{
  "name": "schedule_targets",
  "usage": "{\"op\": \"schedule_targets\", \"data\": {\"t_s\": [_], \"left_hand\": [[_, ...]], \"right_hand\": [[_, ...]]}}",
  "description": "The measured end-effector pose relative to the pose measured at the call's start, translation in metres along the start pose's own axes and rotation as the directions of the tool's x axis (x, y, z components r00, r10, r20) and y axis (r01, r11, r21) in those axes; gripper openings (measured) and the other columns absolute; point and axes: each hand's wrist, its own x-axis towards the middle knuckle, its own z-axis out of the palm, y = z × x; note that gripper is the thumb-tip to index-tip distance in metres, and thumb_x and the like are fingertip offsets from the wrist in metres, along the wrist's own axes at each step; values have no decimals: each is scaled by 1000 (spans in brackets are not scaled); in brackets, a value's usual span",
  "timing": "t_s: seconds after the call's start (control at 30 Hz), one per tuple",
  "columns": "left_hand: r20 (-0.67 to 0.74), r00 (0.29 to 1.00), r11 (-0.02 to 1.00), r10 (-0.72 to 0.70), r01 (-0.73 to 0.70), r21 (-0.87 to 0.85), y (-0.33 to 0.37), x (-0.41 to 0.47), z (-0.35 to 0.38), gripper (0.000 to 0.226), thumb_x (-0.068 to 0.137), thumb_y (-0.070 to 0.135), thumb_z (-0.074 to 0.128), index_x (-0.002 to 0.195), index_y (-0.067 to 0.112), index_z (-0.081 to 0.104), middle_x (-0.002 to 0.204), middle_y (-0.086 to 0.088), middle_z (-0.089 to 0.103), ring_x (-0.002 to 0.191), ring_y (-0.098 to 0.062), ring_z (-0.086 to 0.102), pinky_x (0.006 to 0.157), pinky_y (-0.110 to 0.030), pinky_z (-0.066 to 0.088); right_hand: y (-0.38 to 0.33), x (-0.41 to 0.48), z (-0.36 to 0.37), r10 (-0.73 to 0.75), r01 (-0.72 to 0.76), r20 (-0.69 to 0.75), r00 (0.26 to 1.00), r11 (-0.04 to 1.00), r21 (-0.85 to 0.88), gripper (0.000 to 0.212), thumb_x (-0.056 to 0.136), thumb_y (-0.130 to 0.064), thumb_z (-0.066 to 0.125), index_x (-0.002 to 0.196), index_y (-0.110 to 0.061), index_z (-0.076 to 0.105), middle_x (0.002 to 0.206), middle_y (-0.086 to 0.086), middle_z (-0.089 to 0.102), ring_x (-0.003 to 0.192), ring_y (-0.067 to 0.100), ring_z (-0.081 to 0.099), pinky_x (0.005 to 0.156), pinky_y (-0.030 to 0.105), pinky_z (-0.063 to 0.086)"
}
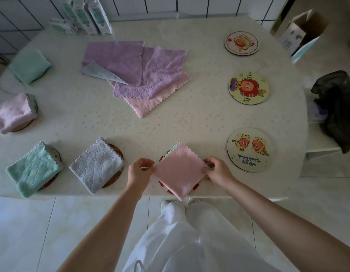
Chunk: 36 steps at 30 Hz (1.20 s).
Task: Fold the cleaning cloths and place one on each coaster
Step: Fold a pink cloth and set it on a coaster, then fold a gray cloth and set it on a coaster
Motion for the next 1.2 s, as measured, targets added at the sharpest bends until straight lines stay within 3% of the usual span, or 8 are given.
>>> {"op": "schedule_targets", "data": {"t_s": [0.13,0.27,0.47,0.67,0.8,0.93,1.07,1.2], "left_hand": [[-33,999,997,-8,11,72,-6,0,6,16,78,0,70,80,16,67,79,1,67,74,-17,60,69,-26,46],[-31,999,983,-6,12,181,-6,3,8,12,79,4,70,85,15,68,82,1,67,72,-14,60,63,-24,45],[0,994,930,113,-106,352,7,23,2,14,80,3,63,84,16,66,87,-1,65,78,-16,60,58,-12,38],[55,958,879,280,-279,386,58,73,-7,18,79,-2,60,91,10,68,89,-1,59,76,-15,56,67,-17,38],[110,911,782,397,-399,480,91,121,-23,23,78,-2,60,99,6,67,92,-5,57,82,-23,57,75,-29,46],[136,899,666,417,-404,628,112,173,-40,29,81,3,58,108,11,64,112,-6,61,102,-27,56,81,-40,51],[159,884,567,439,-410,714,131,226,-54,34,84,6,57,117,14,61,125,-3,57,116,-25,48,89,-41,47],[181,840,460,511,-445,768,147,269,-66,44,83,5,56,126,12,55,133,-4,52,127,-25,41,98,-41,41]], "right_hand": [[3,7,-3,-17,18,2,1000,991,-131,24,83,-18,66,106,-13,63,99,3,66,86,23,65,80,36,54],[3,14,-11,-48,48,10,999,954,-296,21,84,-26,66,101,-13,66,93,-2,64,87,17,59,72,25,44],[-14,33,-33,-151,121,-19,988,859,-498,17,91,-17,51,98,-13,66,91,1,69,73,14,63,66,33,55],[-80,83,-42,-247,205,5,969,794,-572,16,90,-15,52,101,-16,63,99,0,67,87,19,62,74,33,54],[-128,121,-34,-282,236,23,959,753,-614,17,88,-17,52,100,-15,63,101,4,67,92,25,62,78,37,53],[-174,157,-18,-347,307,73,935,692,-654,19,86,-16,48,100,-15,61,105,5,66,97,28,61,80,36,51],[-224,196,9,-447,425,154,881,607,-672,17,86,-12,50,100,-13,60,105,8,65,97,30,60,73,33,46],[-265,235,42,-539,523,214,814,522,-674,16,86,-8,54,101,-10,61,106,8,63,99,28,59,77,32,48]]}}
